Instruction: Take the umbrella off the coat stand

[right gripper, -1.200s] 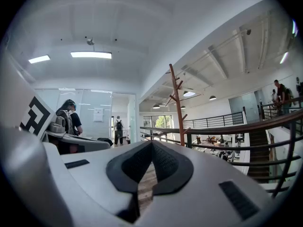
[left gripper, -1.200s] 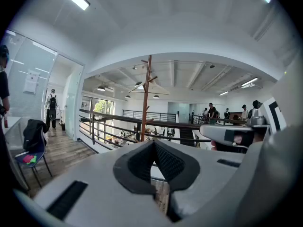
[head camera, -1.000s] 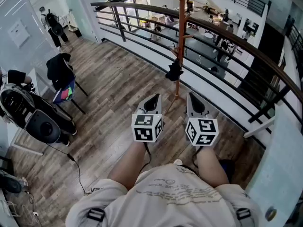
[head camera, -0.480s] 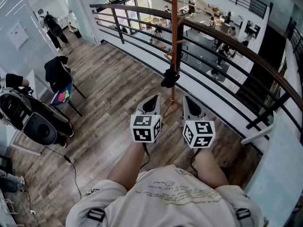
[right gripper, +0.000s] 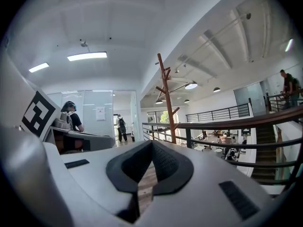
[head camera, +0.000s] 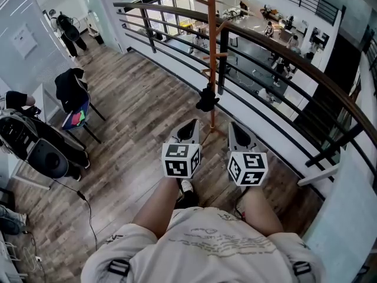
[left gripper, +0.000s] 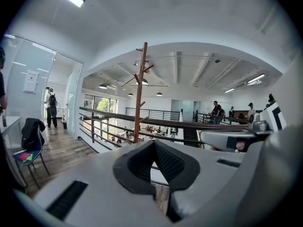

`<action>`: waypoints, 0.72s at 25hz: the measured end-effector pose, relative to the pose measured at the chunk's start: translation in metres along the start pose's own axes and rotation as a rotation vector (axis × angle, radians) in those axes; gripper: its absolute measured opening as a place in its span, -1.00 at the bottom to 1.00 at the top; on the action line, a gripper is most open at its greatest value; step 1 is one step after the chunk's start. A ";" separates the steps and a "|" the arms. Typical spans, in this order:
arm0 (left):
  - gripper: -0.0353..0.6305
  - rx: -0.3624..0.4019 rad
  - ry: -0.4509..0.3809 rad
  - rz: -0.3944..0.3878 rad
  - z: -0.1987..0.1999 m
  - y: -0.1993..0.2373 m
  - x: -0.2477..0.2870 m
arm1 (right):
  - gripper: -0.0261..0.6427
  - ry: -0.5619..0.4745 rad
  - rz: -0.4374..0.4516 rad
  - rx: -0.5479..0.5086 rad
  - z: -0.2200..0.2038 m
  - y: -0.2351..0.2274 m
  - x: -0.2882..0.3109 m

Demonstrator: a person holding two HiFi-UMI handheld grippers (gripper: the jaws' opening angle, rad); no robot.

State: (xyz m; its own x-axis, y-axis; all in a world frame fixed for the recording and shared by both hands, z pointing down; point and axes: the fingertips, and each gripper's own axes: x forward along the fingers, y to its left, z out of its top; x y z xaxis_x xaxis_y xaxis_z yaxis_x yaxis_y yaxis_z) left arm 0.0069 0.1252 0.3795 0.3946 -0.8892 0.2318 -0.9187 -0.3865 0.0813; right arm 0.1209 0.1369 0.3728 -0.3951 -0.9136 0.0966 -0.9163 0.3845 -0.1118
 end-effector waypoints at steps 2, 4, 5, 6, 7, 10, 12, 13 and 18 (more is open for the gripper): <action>-0.88 0.002 -0.001 -0.002 0.001 0.000 0.007 | -0.91 -0.003 0.002 0.001 0.001 -0.004 0.005; -0.88 0.003 -0.001 0.000 0.000 0.001 0.013 | -0.91 -0.004 0.004 0.000 0.000 -0.008 0.010; -0.88 0.002 -0.001 0.003 -0.001 0.002 0.016 | -0.91 -0.004 0.006 -0.001 -0.001 -0.009 0.012; -0.88 0.000 0.000 0.007 -0.002 0.004 0.019 | -0.91 -0.003 0.007 -0.003 -0.003 -0.011 0.014; -0.88 -0.002 0.002 0.010 -0.003 0.006 0.022 | -0.91 -0.002 0.009 -0.004 -0.004 -0.012 0.016; -0.88 -0.006 0.004 0.015 -0.003 0.009 0.030 | -0.91 0.001 0.010 -0.008 -0.006 -0.018 0.022; -0.88 -0.006 0.003 0.016 -0.002 0.012 0.034 | -0.91 0.004 0.010 -0.008 -0.006 -0.020 0.028; -0.88 -0.007 0.003 0.016 -0.001 0.013 0.036 | -0.91 0.006 0.011 -0.008 -0.006 -0.021 0.031; -0.88 -0.016 0.014 0.018 -0.002 0.025 0.051 | -0.91 0.015 0.022 -0.018 -0.006 -0.021 0.048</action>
State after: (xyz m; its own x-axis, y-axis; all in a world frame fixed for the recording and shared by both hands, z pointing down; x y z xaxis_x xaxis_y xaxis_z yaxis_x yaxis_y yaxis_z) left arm 0.0041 0.0710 0.3956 0.3777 -0.8925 0.2465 -0.9259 -0.3663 0.0924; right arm 0.1208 0.0852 0.3856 -0.4159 -0.9028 0.1093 -0.9084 0.4068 -0.0963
